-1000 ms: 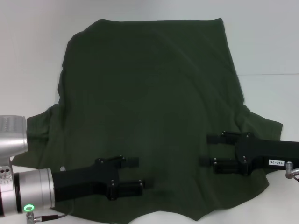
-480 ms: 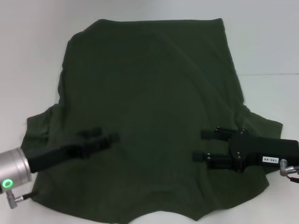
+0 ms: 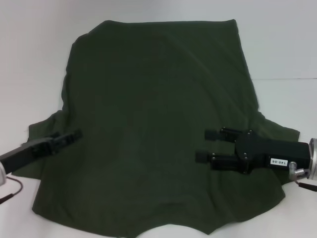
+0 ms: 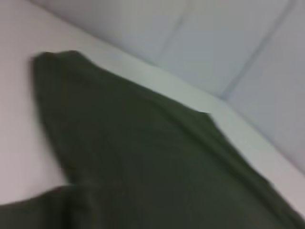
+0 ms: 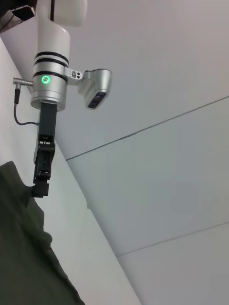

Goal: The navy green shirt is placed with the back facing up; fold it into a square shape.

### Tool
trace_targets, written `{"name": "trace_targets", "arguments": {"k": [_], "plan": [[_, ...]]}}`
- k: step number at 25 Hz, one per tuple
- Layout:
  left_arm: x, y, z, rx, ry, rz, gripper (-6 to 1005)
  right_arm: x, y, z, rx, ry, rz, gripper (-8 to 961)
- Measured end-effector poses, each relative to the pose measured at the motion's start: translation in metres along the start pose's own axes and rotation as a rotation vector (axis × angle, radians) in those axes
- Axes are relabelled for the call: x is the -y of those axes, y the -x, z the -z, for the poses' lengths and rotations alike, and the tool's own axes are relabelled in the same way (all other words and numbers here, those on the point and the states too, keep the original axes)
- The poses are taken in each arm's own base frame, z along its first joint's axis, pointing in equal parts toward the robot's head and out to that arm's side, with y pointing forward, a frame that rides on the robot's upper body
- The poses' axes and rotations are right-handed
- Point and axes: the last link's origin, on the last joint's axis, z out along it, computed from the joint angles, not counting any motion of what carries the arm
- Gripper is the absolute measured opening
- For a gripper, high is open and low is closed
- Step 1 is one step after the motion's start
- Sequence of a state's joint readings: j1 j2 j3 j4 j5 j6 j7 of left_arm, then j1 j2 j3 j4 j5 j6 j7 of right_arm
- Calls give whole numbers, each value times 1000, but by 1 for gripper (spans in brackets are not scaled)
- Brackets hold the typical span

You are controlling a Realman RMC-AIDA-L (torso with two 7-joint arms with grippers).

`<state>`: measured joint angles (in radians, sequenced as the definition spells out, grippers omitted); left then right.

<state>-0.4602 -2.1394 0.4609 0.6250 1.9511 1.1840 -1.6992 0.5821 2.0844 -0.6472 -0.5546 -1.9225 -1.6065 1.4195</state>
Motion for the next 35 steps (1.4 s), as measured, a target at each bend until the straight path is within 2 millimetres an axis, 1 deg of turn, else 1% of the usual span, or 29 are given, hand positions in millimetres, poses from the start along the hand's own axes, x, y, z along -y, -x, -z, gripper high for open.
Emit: {"name": "trace_targets", "arguments": {"k": [6,15,22,25,35], "plan": [[23,-5,7,-25,-147,23,876,0,1,-2,9,1,-15,879],[36,-10,15,-51,-225,20,877,-1,-2,-1,12,-2,-31,880],[41,-1,10,-10,-278,11,875,0,-3,0,13,-10,-35,880],[41,3,8,5,-285,5,872,0,-3,0,13,-11,-36,879],[39,6,5,15,-280,-4,865,0,-3,0,12,-12,-36,879]]}}
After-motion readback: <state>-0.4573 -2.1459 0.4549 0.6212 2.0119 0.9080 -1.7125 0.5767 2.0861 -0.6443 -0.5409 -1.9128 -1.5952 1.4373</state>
